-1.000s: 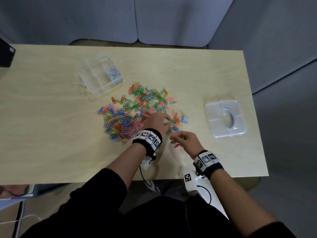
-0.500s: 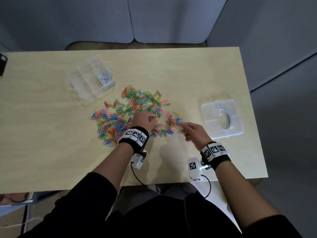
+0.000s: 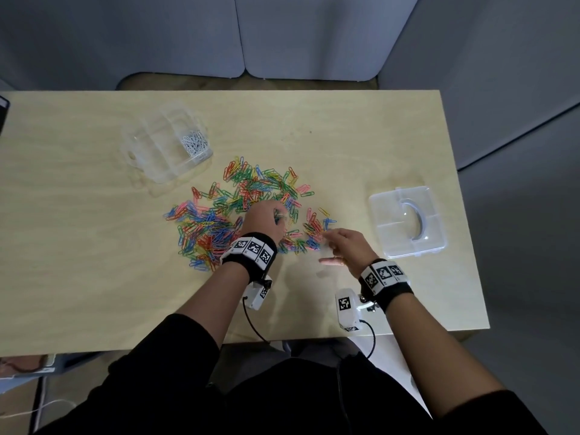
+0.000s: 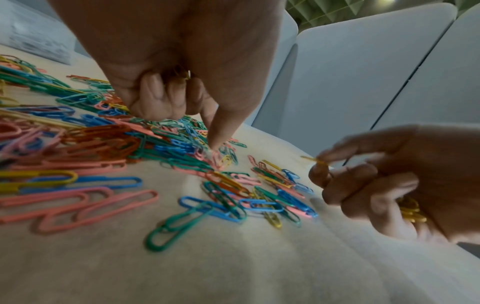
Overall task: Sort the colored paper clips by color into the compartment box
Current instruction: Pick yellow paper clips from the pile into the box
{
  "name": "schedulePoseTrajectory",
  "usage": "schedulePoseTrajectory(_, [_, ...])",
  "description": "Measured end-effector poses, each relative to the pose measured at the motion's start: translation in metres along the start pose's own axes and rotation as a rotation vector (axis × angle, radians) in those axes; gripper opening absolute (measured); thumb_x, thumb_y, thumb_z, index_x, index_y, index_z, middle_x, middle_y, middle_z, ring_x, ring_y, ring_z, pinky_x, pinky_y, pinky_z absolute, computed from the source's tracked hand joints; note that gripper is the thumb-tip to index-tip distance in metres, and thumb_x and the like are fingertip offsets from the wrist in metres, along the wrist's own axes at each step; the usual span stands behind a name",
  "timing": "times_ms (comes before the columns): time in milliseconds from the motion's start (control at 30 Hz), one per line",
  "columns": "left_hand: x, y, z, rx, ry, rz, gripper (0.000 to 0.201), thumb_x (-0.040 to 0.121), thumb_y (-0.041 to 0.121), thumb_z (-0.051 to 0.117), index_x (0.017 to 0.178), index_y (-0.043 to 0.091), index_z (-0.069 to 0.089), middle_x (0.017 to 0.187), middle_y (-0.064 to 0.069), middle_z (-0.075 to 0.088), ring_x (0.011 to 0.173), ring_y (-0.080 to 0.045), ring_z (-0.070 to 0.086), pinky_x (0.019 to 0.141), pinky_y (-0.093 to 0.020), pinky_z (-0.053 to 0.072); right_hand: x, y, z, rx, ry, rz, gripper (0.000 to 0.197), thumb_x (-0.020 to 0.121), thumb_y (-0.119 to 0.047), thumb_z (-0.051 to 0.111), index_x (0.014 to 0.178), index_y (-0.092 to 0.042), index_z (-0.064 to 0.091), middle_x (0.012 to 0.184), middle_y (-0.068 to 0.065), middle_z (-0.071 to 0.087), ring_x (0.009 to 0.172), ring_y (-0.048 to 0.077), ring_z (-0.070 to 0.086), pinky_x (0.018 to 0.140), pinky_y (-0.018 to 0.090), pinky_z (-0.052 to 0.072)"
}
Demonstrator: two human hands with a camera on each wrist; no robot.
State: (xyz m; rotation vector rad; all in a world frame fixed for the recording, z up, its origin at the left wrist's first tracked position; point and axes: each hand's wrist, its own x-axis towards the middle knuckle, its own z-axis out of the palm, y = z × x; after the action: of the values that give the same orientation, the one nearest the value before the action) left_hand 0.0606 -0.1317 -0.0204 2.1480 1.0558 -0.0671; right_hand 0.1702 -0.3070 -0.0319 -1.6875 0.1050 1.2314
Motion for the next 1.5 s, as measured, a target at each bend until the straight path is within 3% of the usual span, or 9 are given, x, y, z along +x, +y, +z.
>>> schedulePoseTrajectory(133, [0.003, 0.007, 0.008, 0.081, -0.011, 0.003, 0.009, 0.082, 0.026, 0.071, 0.083, 0.018, 0.076, 0.088, 0.000, 0.071, 0.075, -0.017, 0.063, 0.067, -0.029, 0.054, -0.002, -0.010, 0.004, 0.242, -0.066, 0.111, 0.021, 0.090, -0.009, 0.046, 0.069, -0.014, 0.047, 0.061, 0.003, 0.034, 0.045, 0.014, 0.024, 0.050, 0.028, 0.044])
schedulePoseTrajectory(300, [0.007, 0.014, 0.009, 0.165, -0.064, 0.000, 0.016, 0.089, 0.022, 0.067, 0.081, 0.012, 0.076, 0.079, -0.003, 0.072, 0.071, -0.019, 0.066, 0.068, -0.029, 0.057, 0.003, -0.027, 0.007, 0.205, -0.197, 0.038, 0.023, 0.089, -0.009, 0.038, 0.068, -0.017, 0.034, 0.060, 0.005, 0.037, 0.046, 0.014, 0.022, 0.041, 0.022, 0.023])
schedulePoseTrajectory(567, [0.004, 0.007, 0.000, 0.160, -0.209, 0.030, 0.023, 0.099, 0.019, 0.048, 0.091, 0.002, 0.060, 0.092, -0.010, 0.059, 0.082, -0.025, 0.056, 0.070, -0.035, 0.043, 0.026, -0.048, 0.002, -0.075, -0.226, -0.237, 0.013, 0.093, 0.003, 0.058, 0.090, -0.002, 0.069, 0.074, 0.012, 0.067, 0.058, 0.017, 0.058, 0.056, 0.023, 0.049])
schedulePoseTrajectory(700, [0.004, 0.000, -0.008, 0.134, -0.230, 0.047, 0.023, 0.099, 0.017, 0.049, 0.093, -0.002, 0.062, 0.091, -0.016, 0.064, 0.081, -0.028, 0.060, 0.068, -0.036, 0.046, 0.037, -0.054, -0.005, -0.069, -0.205, -0.197, 0.017, 0.092, 0.005, 0.056, 0.097, -0.001, 0.071, 0.080, 0.013, 0.069, 0.066, 0.023, 0.059, 0.061, 0.027, 0.050])
schedulePoseTrajectory(867, [0.008, -0.015, -0.012, 0.122, -0.097, -0.013, 0.015, 0.094, 0.019, 0.057, 0.086, 0.008, 0.063, 0.086, -0.005, 0.066, 0.078, -0.021, 0.060, 0.071, -0.032, 0.051, 0.044, -0.060, -0.012, -0.243, -0.007, -0.126, 0.037, 0.098, -0.040, 0.056, 0.073, -0.014, 0.068, 0.060, -0.005, 0.050, 0.052, 0.012, 0.041, 0.051, 0.025, 0.035])
schedulePoseTrajectory(1033, [0.003, -0.011, -0.007, 0.085, 0.009, 0.039, 0.003, 0.086, 0.021, 0.067, 0.086, 0.019, 0.065, 0.096, 0.003, 0.059, 0.086, -0.016, 0.055, 0.078, -0.031, 0.048, 0.056, -0.053, -0.018, -0.767, 0.184, -0.371, 0.022, 0.082, -0.040, 0.076, 0.088, -0.019, 0.078, 0.075, -0.011, 0.067, 0.077, 0.007, 0.063, 0.072, 0.022, 0.046])
schedulePoseTrajectory(1267, [0.005, 0.002, 0.005, 0.111, -0.081, 0.018, 0.017, 0.084, 0.020, 0.070, 0.077, 0.006, 0.075, 0.079, -0.008, 0.073, 0.073, -0.023, 0.069, 0.067, -0.031, 0.057, 0.056, -0.046, -0.007, -0.950, 0.188, -0.446, 0.011, 0.083, -0.031, 0.075, 0.081, -0.020, 0.076, 0.081, -0.005, 0.071, 0.077, 0.012, 0.063, 0.071, 0.026, 0.049])
schedulePoseTrajectory(1333, [0.008, 0.001, 0.004, 0.103, -0.114, -0.019, 0.018, 0.085, 0.017, 0.068, 0.076, 0.002, 0.074, 0.079, -0.011, 0.073, 0.073, -0.024, 0.069, 0.066, -0.033, 0.058, 0.056, -0.048, -0.010, -0.875, 0.105, -0.428, 0.013, 0.087, -0.028, 0.072, 0.080, -0.017, 0.074, 0.075, -0.004, 0.068, 0.069, 0.011, 0.059, 0.065, 0.024, 0.044])
schedulePoseTrajectory(1500, [0.007, -0.002, 0.004, 0.137, -0.169, -0.006, 0.017, 0.091, 0.014, 0.057, 0.082, 0.003, 0.066, 0.087, -0.010, 0.068, 0.081, -0.025, 0.063, 0.068, -0.036, 0.051, 0.040, -0.046, -0.011, -0.040, -0.248, -0.099, 0.010, 0.094, -0.007, 0.061, 0.092, -0.001, 0.069, 0.076, 0.008, 0.062, 0.062, 0.014, 0.049, 0.050, 0.020, 0.038])
